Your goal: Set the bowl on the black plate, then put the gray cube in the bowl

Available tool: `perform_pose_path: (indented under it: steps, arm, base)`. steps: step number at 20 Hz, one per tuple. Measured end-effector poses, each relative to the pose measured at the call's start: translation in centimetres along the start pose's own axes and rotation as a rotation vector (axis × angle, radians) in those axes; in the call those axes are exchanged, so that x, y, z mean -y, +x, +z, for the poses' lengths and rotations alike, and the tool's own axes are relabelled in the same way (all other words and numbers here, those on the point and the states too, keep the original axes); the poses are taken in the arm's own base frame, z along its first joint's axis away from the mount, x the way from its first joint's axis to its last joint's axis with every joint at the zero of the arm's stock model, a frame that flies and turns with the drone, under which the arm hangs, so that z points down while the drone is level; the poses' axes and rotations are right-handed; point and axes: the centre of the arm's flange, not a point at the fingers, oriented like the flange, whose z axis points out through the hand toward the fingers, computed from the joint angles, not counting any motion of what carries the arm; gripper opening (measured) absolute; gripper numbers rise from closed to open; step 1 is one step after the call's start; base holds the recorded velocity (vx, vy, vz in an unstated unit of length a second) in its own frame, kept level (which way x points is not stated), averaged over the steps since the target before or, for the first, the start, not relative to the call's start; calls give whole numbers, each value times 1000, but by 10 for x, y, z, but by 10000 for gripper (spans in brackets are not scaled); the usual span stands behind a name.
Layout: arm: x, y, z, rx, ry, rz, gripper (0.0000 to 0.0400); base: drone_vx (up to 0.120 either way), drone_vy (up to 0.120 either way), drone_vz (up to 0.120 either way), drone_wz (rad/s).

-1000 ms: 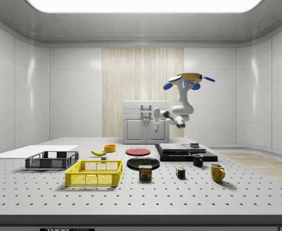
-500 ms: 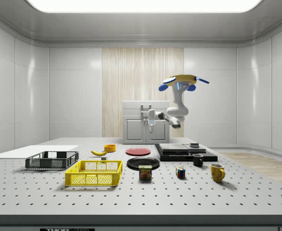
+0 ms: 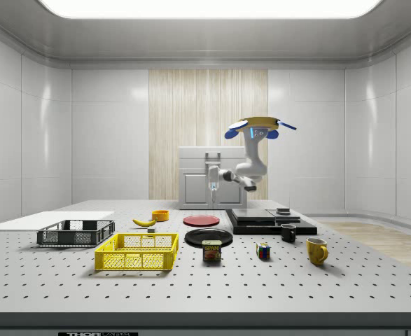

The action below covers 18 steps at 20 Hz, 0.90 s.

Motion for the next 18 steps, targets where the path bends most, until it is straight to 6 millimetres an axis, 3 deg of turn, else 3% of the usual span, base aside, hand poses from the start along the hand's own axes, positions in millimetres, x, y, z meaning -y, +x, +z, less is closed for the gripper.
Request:
perform_pose_path:
  steps: [6, 18]
  arm:
    - [0, 0, 0, 0, 0, 0, 400]
    - [0, 0, 0, 0, 0, 0, 400]
  base:
    - [120, -120, 0, 0]
    - [120, 0, 0, 0]
